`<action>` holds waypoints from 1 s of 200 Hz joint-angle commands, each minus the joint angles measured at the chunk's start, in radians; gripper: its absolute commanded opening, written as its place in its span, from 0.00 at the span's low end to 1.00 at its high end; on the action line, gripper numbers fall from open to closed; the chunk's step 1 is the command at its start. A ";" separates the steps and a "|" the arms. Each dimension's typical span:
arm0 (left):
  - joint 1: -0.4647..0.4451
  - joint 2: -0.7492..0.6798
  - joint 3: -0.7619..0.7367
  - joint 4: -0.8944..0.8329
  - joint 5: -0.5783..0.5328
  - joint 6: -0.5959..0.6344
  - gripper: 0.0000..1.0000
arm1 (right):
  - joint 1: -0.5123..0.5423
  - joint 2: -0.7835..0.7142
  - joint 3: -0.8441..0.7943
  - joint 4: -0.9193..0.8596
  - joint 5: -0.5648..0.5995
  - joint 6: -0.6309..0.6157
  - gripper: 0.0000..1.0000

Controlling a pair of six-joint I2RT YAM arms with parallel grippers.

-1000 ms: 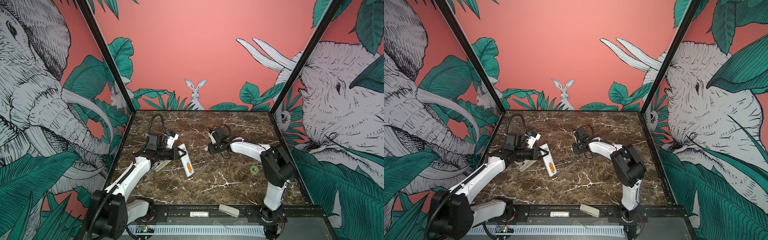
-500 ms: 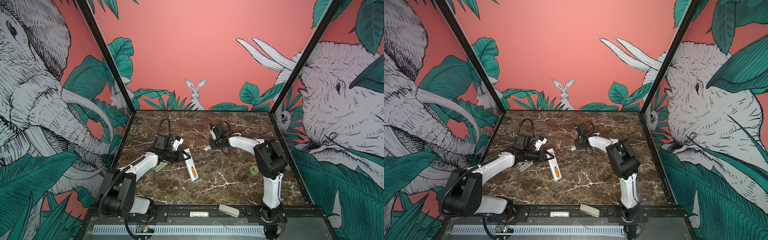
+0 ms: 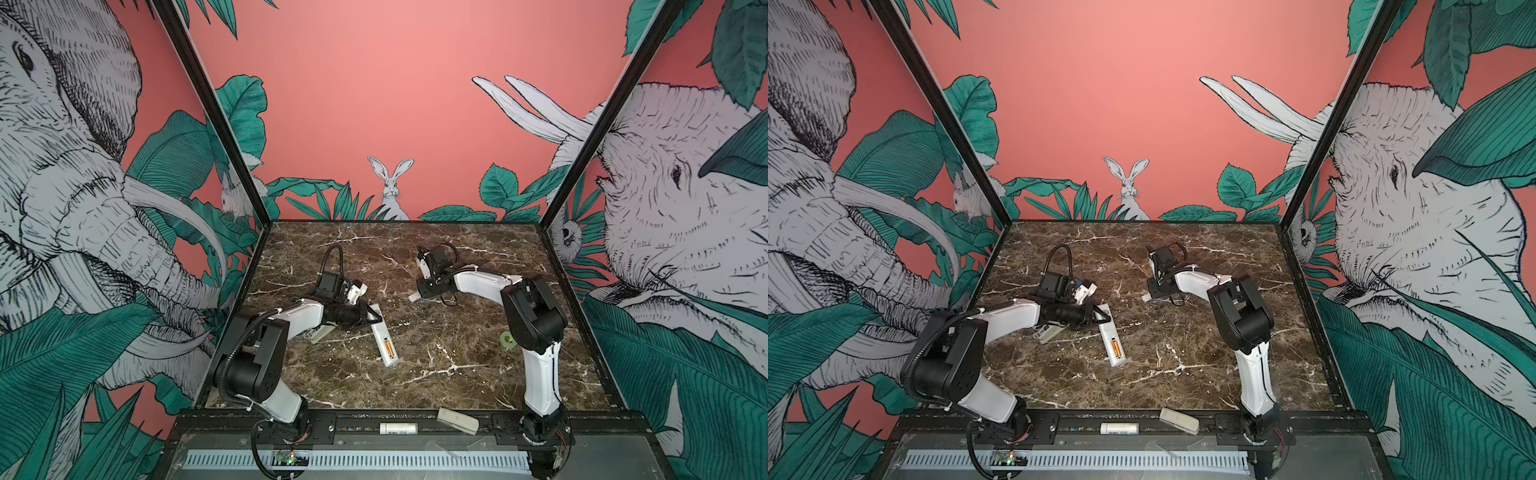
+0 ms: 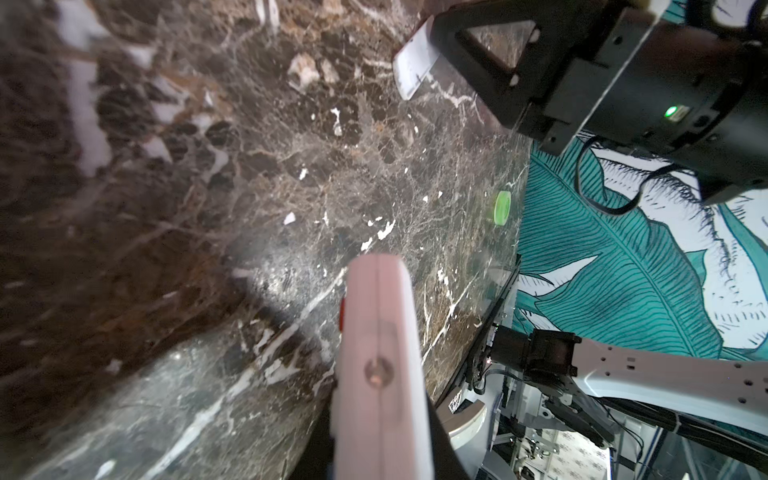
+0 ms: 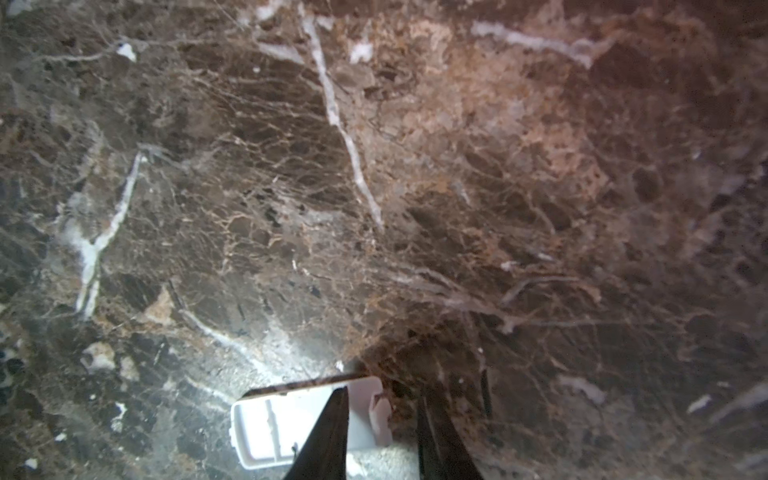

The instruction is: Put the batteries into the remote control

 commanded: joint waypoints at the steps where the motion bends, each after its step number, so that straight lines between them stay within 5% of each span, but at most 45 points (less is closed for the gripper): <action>1: -0.003 0.038 0.006 -0.017 -0.053 0.017 0.00 | -0.006 0.028 0.032 0.001 -0.022 -0.025 0.25; 46: -0.004 0.106 0.000 0.007 -0.074 -0.009 0.10 | -0.008 0.027 0.031 -0.003 -0.037 -0.028 0.15; 134: -0.003 0.136 0.001 0.007 -0.117 -0.023 0.52 | -0.010 -0.030 -0.036 0.019 -0.046 -0.019 0.10; 147: -0.004 0.123 0.003 0.016 -0.104 -0.027 0.69 | -0.010 -0.045 -0.048 0.019 -0.045 -0.022 0.09; 173: -0.003 0.062 0.010 -0.001 -0.092 -0.020 0.86 | -0.011 -0.071 -0.070 0.023 -0.045 -0.027 0.07; 200: -0.003 -0.006 0.033 -0.057 -0.079 0.011 0.93 | -0.011 -0.130 -0.126 0.043 -0.053 -0.039 0.05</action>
